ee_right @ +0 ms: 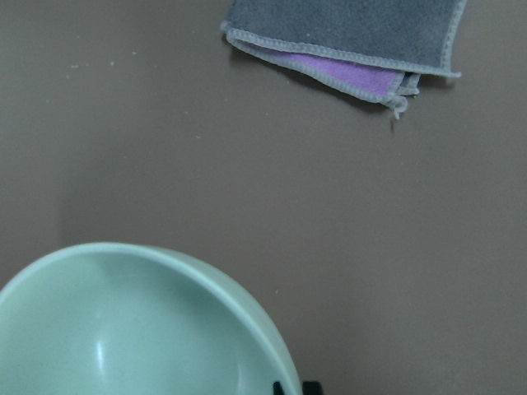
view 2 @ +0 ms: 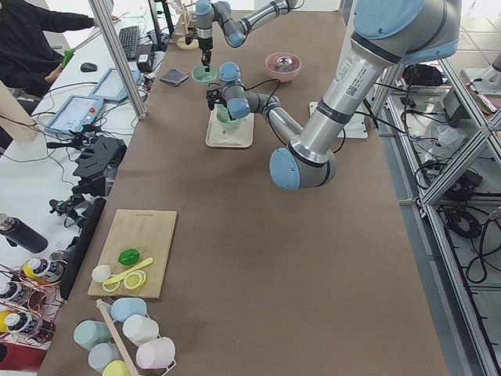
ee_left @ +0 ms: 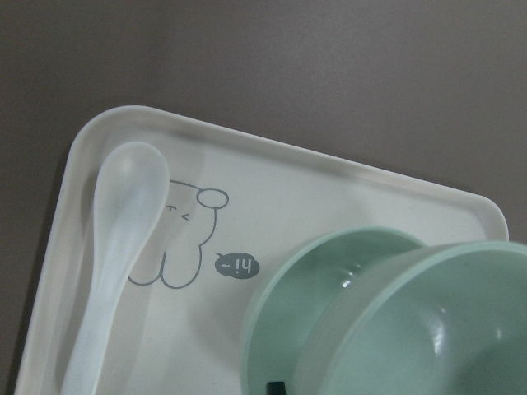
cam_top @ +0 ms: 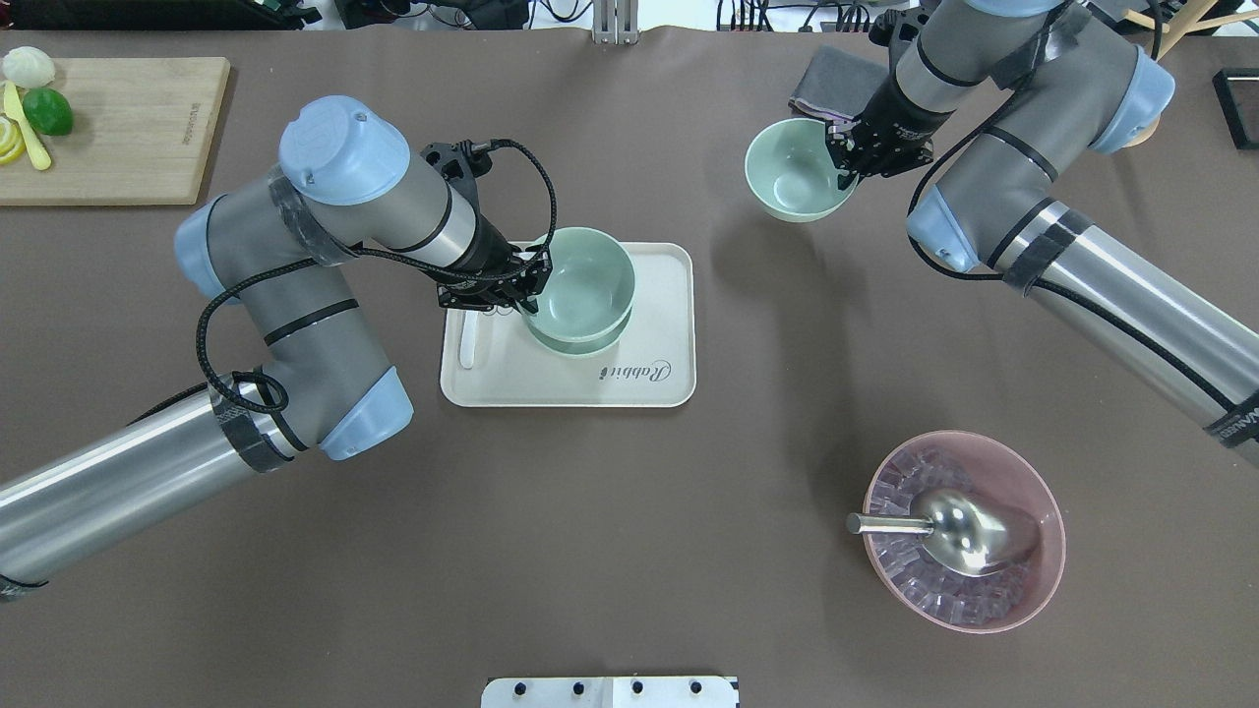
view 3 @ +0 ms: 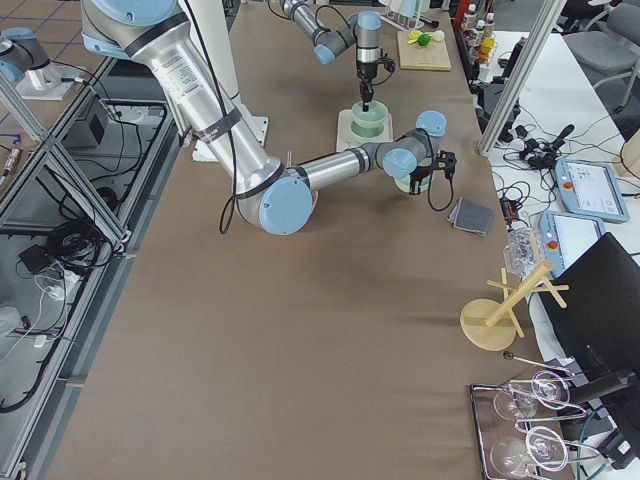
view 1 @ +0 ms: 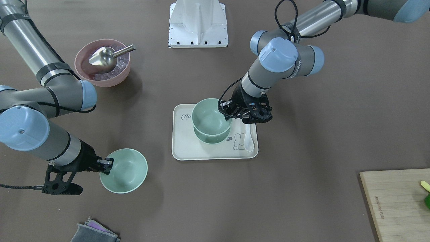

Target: Stack green bowls together

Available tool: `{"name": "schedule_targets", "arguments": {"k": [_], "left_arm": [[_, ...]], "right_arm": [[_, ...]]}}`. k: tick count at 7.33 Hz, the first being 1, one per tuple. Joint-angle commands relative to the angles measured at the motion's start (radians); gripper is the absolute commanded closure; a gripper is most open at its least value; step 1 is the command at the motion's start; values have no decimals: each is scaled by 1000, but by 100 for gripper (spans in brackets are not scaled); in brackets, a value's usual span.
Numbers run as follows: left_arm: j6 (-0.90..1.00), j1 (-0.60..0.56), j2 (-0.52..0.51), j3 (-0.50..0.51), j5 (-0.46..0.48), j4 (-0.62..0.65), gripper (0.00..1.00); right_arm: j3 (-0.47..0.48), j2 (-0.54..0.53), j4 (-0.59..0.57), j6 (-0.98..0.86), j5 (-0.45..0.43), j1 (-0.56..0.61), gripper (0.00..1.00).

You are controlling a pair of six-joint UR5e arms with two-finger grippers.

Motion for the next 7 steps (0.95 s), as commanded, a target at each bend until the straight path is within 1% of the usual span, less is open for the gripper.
{"name": "schedule_targets", "arguments": {"k": [1,2,3,4,5,6,7], "left_arm": [[8,11,5,-1,4,2,57],[8,8,5,-2,4,4,56],[10,-12,5,-7,1,2,31],[17,-71,11,-14,-40,1,14],[83,-146,23,-16,-147,4,4],[115,-205,52,-24,-189,4,3],[170,-242,81,-30,-192,4,3]], "right_arm": [[37,13,-5,53,11,3,100],[46,14,-9,53,11,3,100],[53,17,-11,53,11,3,100],[72,20,-12,59,11,-3,100],[101,20,-8,131,10,-17,100],[137,19,-12,153,1,-51,100],[154,23,-9,188,-37,-100,100]]}}
